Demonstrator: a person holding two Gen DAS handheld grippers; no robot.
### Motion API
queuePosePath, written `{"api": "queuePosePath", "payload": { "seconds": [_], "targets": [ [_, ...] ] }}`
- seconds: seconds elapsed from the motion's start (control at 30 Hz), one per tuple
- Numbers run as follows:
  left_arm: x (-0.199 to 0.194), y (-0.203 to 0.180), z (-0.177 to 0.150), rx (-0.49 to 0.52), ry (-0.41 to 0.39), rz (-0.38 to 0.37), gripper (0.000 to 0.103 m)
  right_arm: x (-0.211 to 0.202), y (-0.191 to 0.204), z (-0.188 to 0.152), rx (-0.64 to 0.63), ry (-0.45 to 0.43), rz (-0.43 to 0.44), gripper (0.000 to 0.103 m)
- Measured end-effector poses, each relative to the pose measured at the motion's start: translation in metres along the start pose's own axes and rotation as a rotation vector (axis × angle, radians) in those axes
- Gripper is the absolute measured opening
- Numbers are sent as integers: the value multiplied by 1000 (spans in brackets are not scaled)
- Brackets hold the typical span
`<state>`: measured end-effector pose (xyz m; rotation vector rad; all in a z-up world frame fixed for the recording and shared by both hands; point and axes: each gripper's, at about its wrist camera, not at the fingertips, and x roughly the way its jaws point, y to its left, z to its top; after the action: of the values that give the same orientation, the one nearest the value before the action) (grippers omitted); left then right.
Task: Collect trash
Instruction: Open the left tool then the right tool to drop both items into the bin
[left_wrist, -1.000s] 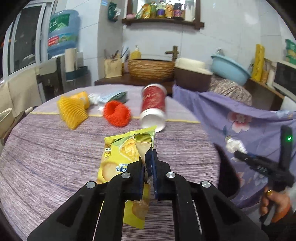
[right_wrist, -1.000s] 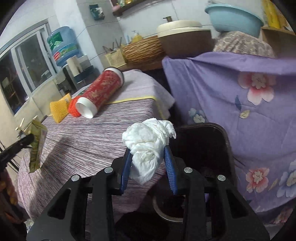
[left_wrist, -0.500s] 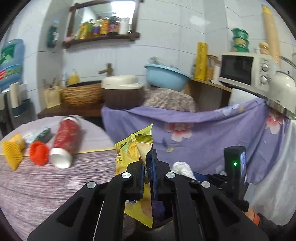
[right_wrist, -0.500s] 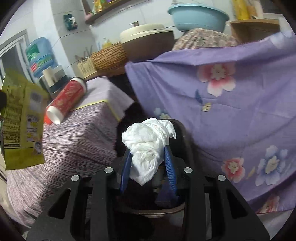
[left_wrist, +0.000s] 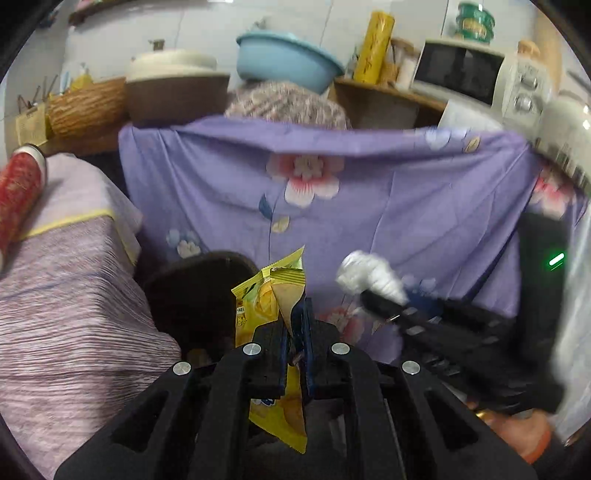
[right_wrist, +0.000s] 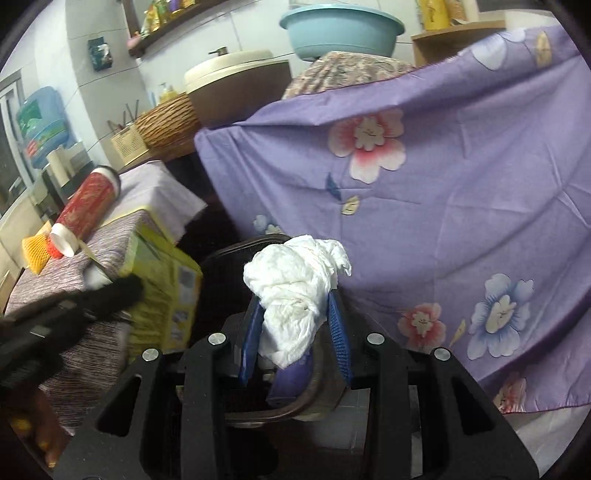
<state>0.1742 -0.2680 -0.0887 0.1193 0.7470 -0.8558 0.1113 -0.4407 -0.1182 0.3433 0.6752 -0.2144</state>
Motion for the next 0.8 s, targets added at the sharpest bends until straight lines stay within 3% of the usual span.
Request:
{"api": "queuePosePath", "payload": {
  "seconds": [0.17, 0.23, 0.27, 0.33, 0.57, 0.8],
  "targets": [
    [37, 7, -12, 10, 84, 9, 11, 3, -11, -4, 16, 16, -19, 36],
    [43, 9, -15, 12, 101, 24, 27, 6, -13, -5, 17, 21, -25, 36],
    [44, 9, -17, 19, 98, 37, 44, 7, -14, -5, 18, 22, -28, 36],
    [41, 7, -19, 34, 77, 47, 59, 8, -16, -6, 21, 24, -34, 36],
    [19, 6, -21, 28, 45, 52, 66, 12, -19, -6, 28, 33, -35, 36],
    [-23, 0, -17, 50, -58, 138, 78, 27, 5, -11, -26, 67, 22, 36]
  ]
}}
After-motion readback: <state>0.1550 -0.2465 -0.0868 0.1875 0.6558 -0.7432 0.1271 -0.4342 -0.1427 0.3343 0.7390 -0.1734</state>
